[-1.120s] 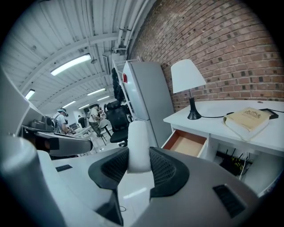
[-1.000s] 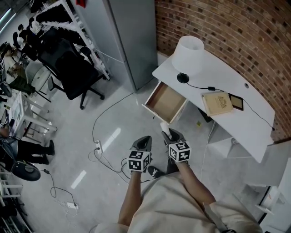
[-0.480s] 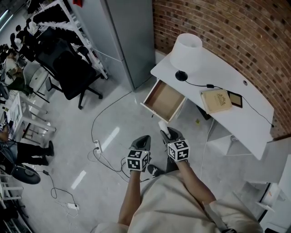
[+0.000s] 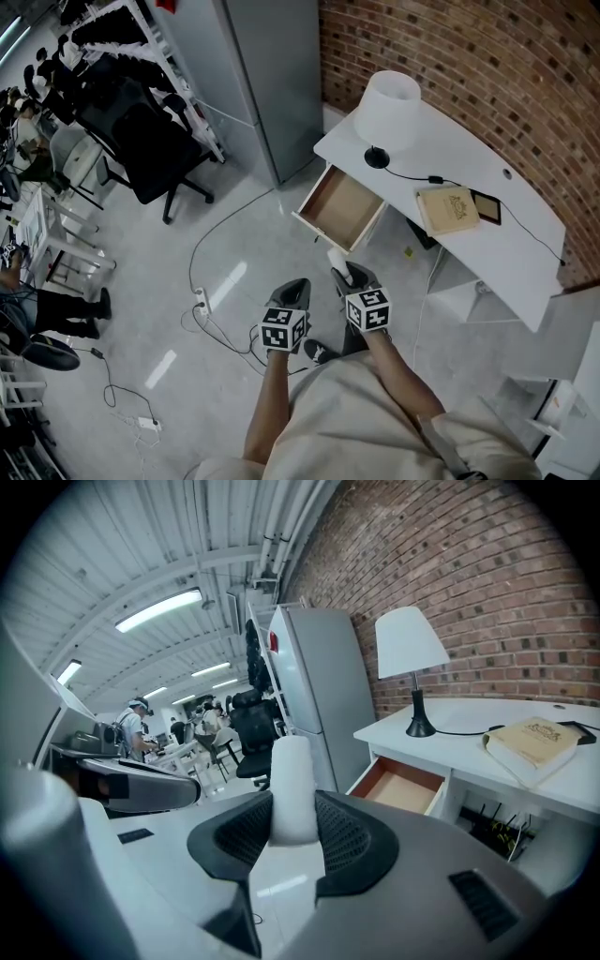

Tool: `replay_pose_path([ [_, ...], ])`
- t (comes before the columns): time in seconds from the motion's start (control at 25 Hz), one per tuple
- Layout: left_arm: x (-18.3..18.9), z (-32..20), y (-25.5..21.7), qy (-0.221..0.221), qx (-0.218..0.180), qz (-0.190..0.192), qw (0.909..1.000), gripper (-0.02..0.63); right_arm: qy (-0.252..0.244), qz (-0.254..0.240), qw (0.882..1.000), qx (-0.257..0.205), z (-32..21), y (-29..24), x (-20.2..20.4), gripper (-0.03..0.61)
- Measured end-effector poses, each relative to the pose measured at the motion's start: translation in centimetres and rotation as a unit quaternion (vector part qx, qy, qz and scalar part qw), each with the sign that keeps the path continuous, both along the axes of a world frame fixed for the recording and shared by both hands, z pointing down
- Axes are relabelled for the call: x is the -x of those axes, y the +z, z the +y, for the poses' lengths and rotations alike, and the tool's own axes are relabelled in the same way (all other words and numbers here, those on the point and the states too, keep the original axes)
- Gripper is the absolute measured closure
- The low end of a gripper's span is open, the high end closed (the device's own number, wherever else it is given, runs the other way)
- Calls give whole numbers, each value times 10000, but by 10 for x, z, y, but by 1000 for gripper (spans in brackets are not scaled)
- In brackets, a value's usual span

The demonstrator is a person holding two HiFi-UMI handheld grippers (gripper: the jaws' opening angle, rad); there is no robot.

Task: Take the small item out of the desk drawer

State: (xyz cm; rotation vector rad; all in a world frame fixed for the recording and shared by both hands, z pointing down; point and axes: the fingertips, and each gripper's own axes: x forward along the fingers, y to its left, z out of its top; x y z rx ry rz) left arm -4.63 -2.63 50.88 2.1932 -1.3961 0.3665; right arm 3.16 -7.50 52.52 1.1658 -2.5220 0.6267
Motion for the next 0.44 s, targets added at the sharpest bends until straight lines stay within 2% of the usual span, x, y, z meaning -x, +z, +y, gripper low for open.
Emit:
replay_pose_path([
  [0.44, 1, -1, -1, 33, -22, 6, 10000, 597, 28, -8, 10000, 24, 2, 3, 0, 417],
])
